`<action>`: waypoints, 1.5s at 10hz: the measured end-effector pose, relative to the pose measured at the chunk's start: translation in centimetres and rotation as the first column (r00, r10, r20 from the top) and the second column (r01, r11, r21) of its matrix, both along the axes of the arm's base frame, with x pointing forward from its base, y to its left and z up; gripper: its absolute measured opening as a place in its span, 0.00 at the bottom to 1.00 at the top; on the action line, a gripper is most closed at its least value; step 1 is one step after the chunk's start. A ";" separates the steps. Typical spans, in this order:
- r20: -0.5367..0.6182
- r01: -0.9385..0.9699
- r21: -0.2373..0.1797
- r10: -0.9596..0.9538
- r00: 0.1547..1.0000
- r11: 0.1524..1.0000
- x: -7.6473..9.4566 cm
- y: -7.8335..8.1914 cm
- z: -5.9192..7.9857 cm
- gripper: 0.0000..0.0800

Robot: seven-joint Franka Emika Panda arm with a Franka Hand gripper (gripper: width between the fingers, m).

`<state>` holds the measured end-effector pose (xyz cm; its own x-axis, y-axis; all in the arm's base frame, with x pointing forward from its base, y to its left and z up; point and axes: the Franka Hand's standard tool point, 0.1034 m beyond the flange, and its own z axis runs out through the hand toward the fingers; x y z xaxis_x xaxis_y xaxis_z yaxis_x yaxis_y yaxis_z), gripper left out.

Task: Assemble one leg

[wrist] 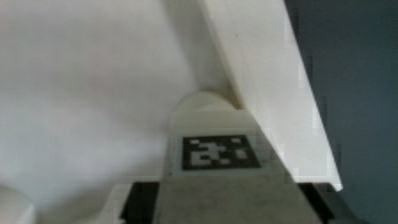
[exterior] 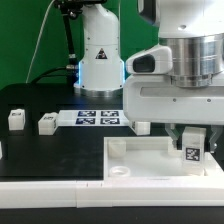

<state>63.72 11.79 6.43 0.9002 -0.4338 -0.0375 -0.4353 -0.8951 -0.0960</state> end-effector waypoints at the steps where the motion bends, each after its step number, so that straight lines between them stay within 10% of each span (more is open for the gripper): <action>1: -0.014 0.160 0.005 -0.160 0.987 0.987 0.0 0.0 -0.1 0.36; 9: -0.128 0.886 -0.020 -0.880 0.458 0.464 -0.1 0.6 -0.1 0.36; 11: -0.126 0.872 -0.017 -0.867 0.483 0.489 -0.1 0.6 -0.1 0.36; 12: -0.122 0.850 -0.012 -0.844 0.522 0.527 -0.1 0.6 -0.1 0.60; 15: -0.094 0.676 0.015 -0.672 0.735 0.737 0.0 0.6 0.0 0.77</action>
Offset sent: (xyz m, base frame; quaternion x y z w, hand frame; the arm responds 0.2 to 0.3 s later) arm -0.0043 0.0002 0.0027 -0.0076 -0.0078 0.3349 0.9422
